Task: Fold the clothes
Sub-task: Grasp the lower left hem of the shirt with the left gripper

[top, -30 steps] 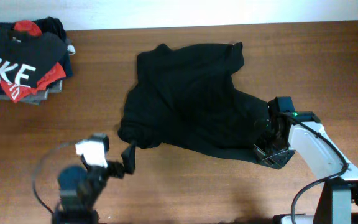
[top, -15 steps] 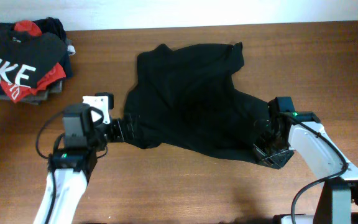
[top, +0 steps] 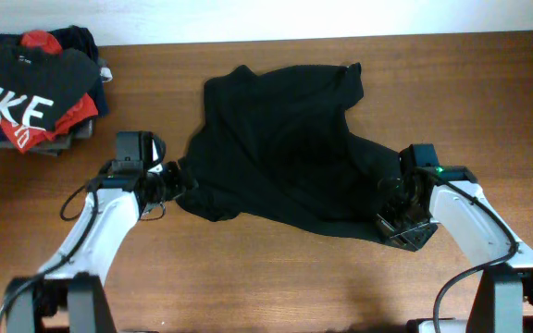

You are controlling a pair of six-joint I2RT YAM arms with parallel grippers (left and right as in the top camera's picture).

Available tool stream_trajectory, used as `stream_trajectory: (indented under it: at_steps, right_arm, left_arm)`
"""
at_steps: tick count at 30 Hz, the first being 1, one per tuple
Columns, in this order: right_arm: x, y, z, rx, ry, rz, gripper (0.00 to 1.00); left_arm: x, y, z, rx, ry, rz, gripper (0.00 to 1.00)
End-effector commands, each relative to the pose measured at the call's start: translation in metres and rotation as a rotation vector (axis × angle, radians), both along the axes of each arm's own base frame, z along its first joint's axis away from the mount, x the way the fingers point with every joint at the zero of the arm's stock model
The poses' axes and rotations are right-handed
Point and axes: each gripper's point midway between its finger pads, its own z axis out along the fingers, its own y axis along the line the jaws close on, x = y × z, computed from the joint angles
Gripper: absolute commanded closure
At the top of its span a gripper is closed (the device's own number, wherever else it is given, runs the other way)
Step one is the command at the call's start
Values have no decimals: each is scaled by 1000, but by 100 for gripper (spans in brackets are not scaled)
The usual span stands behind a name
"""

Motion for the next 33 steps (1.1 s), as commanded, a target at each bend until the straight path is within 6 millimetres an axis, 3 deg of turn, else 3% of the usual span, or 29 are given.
stream_trajectory:
  at_steps: [1, 6, 15, 27, 28, 33]
  right_arm:
    - [5, -1, 2, 2, -10, -12, 88]
    - [5, -1, 2, 2, -10, -12, 87]
    - [6, -1, 2, 2, -15, -12, 87]
    - [5, -1, 2, 2, -14, -11, 87]
    - [5, -1, 2, 2, -14, -11, 87]
    - [6, -1, 2, 2, -14, -11, 87]
  left_arm:
    - [4, 9, -16, 42, 48, 44, 1]
    - [3, 8, -30, 47, 90, 33, 1]
    - [8, 8, -29, 55, 71, 15, 1]
    - [6, -2, -45, 58, 107, -15, 11]
    - [5, -3, -46, 58, 109, -19, 20]
    - [7, -5, -45, 58, 101, -23, 35]
